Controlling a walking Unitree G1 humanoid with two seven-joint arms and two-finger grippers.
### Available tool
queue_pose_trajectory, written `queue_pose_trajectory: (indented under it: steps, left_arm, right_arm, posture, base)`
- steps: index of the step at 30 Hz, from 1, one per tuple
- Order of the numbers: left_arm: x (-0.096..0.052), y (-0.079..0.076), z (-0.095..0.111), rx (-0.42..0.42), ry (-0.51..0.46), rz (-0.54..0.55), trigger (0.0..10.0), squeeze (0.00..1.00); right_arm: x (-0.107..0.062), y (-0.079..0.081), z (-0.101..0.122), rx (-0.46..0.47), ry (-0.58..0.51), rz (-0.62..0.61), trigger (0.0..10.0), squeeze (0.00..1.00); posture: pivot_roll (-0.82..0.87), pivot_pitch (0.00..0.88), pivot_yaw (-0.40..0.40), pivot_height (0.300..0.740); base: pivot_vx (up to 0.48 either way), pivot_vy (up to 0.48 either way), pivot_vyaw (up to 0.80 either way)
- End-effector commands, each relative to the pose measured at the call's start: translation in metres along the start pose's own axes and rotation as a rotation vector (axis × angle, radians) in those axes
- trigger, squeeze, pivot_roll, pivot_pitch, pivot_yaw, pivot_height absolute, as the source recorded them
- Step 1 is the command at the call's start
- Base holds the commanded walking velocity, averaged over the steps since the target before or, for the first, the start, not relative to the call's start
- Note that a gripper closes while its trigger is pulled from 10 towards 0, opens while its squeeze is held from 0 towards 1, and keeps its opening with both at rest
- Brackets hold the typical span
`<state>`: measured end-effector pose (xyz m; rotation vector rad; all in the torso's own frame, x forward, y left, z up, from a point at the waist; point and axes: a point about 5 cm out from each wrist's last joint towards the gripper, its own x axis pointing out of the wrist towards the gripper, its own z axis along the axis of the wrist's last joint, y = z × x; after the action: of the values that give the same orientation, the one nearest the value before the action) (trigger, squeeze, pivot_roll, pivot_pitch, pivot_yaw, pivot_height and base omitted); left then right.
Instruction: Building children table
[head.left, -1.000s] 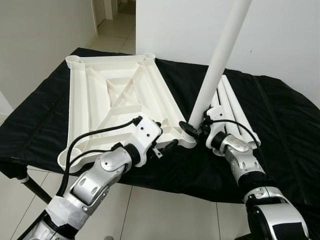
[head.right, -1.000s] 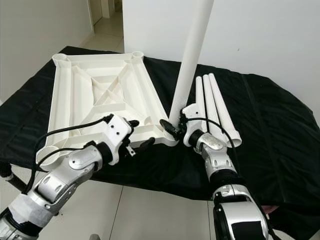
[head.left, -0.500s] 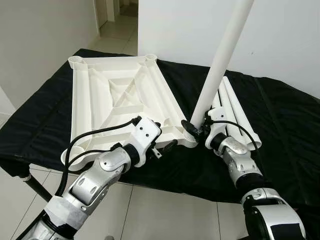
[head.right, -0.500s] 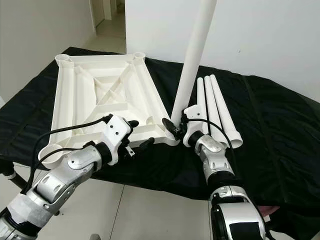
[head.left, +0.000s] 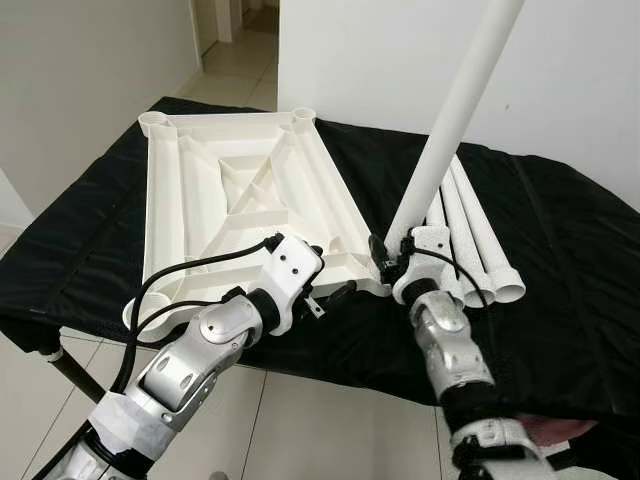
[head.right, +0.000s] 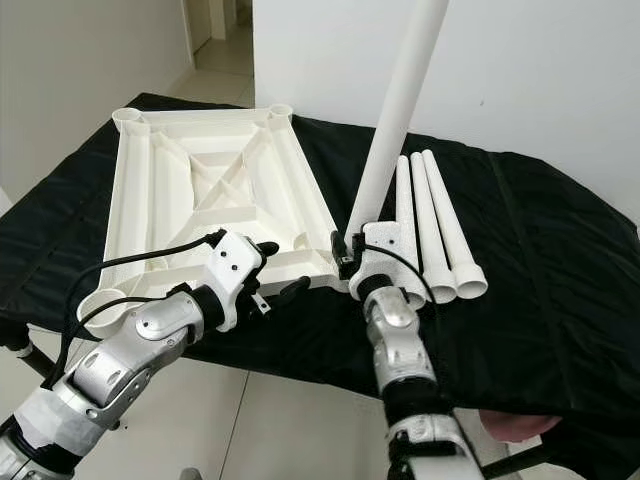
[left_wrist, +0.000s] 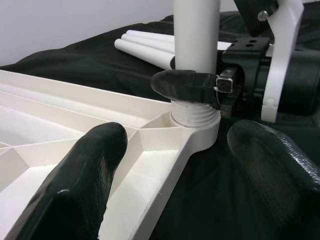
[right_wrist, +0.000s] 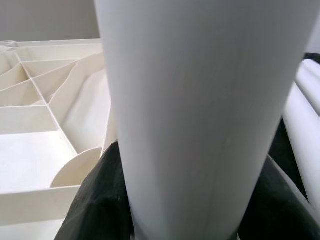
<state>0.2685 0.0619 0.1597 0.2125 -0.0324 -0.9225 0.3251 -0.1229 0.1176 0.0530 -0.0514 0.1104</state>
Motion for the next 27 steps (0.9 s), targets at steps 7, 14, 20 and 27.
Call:
queue_pose_trajectory:
  steps: [7,14,20,27]
  left_arm:
    - [0.001,-0.012,0.001,0.008,-0.002,-0.197,10.0,0.00]
    - [0.001,-0.010,0.001,0.012,0.000,-0.198,10.0,0.00]
    - [0.001,-0.010,0.002,0.014,-0.001,-0.193,10.0,0.00]
    - [0.001,-0.009,0.002,0.016,-0.001,-0.190,10.0,0.00]
  right_arm:
    - [-0.014,0.004,-0.018,0.018,0.086,-0.087,10.0,0.04]
    - [-0.012,0.000,-0.010,0.054,0.047,-0.070,10.0,1.00]
    - [-0.010,-0.012,-0.008,-0.019,0.024,0.067,10.0,0.00]
    - [-0.007,-0.020,-0.004,-0.079,0.016,0.204,10.0,0.00]
  posture:
    - [-0.02,0.000,-0.029,0.740]
    - [-0.02,0.000,-0.027,0.740]
    - [-0.02,0.000,-0.030,0.740]
    - [-0.01,0.000,-0.032,0.740]
  base:
    - [0.000,0.000,0.00]
    - [0.000,0.000,0.00]
    - [0.000,0.000,0.00]
    - [0.000,0.000,0.00]
